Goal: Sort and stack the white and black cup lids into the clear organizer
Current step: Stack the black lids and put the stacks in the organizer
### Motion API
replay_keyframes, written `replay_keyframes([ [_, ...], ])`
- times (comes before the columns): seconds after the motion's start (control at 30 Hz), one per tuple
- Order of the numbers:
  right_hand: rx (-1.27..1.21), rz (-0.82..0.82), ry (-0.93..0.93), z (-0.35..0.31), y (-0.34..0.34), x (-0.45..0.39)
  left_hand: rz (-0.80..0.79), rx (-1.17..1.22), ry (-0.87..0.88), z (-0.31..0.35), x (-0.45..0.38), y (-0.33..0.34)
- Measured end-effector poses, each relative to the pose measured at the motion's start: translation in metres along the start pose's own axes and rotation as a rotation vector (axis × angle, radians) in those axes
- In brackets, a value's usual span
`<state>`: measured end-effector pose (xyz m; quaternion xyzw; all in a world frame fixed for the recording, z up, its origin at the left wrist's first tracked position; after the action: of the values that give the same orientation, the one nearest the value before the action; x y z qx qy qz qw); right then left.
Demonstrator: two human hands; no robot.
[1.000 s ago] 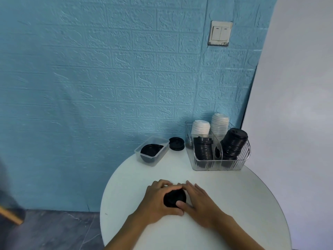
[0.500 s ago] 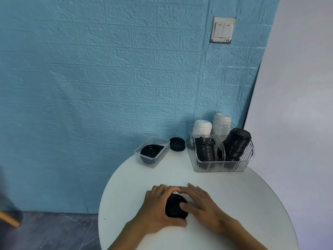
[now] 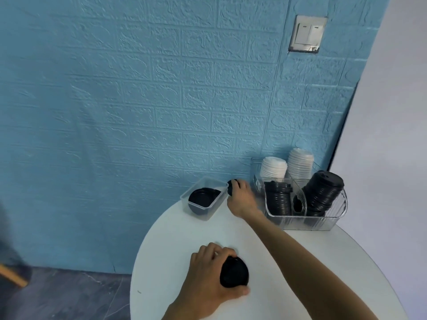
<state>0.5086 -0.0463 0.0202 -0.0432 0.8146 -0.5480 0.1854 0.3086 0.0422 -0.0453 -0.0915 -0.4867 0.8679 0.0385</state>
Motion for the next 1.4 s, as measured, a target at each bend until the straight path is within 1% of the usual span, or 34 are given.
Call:
replay_keyframes([
  [0.13, 0.084, -0.077, 0.076, 0.019, 0.012, -0.028, -0.054, -0.055, -0.005, -0.003, -0.005, 0.006],
  [0.4, 0.216, -0.168, 0.013, 0.022, 0.038, -0.041, -0.068, -0.079, 0.007, -0.005, -0.011, 0.013],
  [0.57, 0.233, -0.159, 0.006, 0.026, 0.036, -0.044, -0.069, -0.078, 0.000, -0.004, -0.012, 0.013],
  [0.87, 0.272, -0.200, -0.009, 0.026, 0.037, -0.044, -0.103, -0.111, -0.016, 0.000, -0.012, 0.011],
  [1.03, 0.292, -0.182, -0.027, 0.023, 0.031, -0.047, -0.114, -0.138, -0.011, 0.002, -0.012, 0.010],
  [1.27, 0.287, -0.177, 0.026, 0.025, 0.029, -0.051, -0.128, -0.208, -0.016, -0.003, -0.015, 0.015],
  [1.4, 0.336, -0.179, 0.038, 0.026, 0.035, -0.048, -0.130, -0.217, -0.018, -0.004, -0.017, 0.016],
])
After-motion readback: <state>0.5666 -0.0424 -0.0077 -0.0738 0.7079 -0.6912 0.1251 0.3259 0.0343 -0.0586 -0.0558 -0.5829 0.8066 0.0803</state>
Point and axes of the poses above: each hand's wrist, its own x-axis away from the middle knuckle, its own y-axis out of the palm, z = x × y, the point moved 10 cm from there along -x, towards the middle knuckle, and after that the axes turned 6 degrees about -y, right-handed, at the moved point
